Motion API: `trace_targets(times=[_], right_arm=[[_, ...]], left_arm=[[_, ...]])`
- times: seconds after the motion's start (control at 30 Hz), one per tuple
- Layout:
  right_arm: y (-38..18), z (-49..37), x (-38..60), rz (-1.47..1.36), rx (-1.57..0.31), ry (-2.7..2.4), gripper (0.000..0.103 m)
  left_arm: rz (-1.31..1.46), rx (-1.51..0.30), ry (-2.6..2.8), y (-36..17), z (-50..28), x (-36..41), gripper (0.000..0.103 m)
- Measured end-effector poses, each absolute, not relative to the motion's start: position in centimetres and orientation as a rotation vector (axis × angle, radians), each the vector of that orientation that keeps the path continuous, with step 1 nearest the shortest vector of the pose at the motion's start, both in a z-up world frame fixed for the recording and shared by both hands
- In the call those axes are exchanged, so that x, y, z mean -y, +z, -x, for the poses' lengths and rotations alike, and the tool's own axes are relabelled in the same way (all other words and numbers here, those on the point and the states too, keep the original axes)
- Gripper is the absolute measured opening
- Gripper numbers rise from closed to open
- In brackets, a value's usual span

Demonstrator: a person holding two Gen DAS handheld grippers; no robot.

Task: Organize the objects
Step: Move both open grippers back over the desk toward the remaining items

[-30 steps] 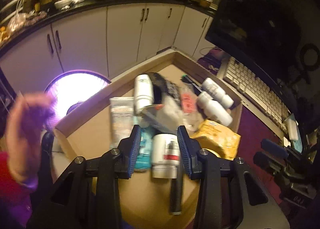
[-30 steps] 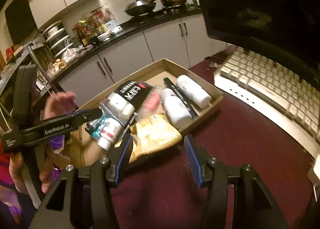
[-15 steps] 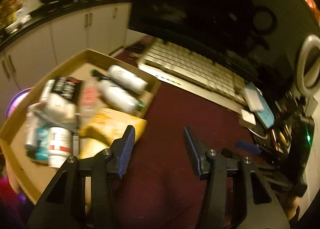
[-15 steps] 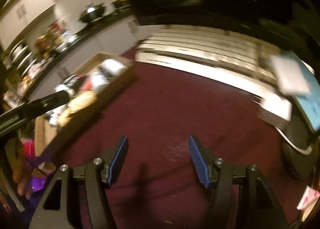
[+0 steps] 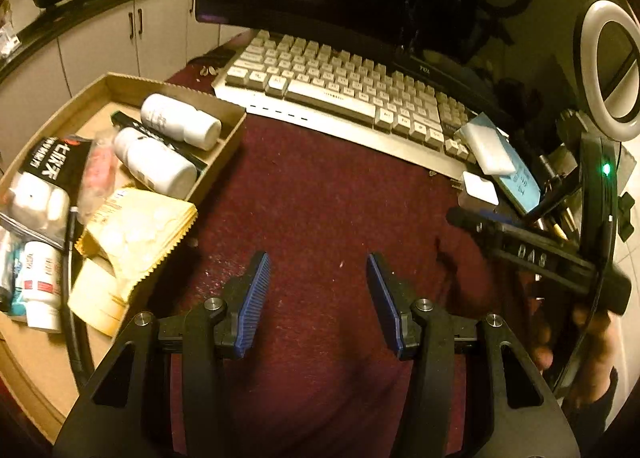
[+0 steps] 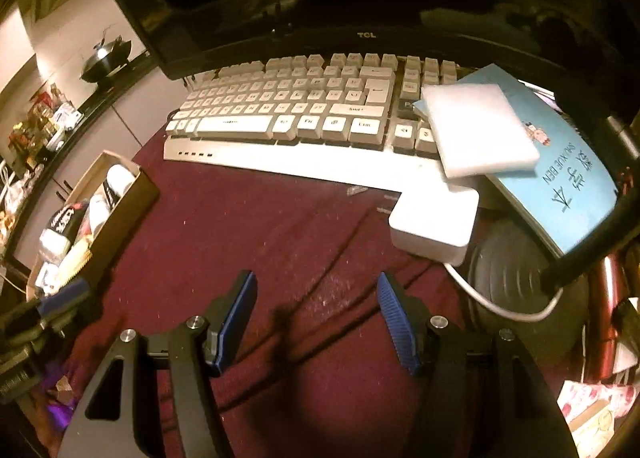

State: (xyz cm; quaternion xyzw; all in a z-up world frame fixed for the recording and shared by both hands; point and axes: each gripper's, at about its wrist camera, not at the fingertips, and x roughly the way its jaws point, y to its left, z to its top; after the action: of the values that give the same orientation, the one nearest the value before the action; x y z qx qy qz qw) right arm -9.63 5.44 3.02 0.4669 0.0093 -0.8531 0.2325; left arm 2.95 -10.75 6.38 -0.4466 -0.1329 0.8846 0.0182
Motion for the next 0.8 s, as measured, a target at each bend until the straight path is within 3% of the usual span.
trace_targets(times=[0.53, 0.8], right_arm=[[3.9, 11.5, -5.6, -1.234, -0.177, -2.475, 0.063], [3.6, 12.8, -5.1, -1.233, -0.282, -2.596, 0.069]], left_arm=[[1.419, 0.437, 2.724, 5.2, -3.1, 11.3, 0.05], [1.413, 0.424, 2.713, 5.4, -3.4, 10.9, 0.05]])
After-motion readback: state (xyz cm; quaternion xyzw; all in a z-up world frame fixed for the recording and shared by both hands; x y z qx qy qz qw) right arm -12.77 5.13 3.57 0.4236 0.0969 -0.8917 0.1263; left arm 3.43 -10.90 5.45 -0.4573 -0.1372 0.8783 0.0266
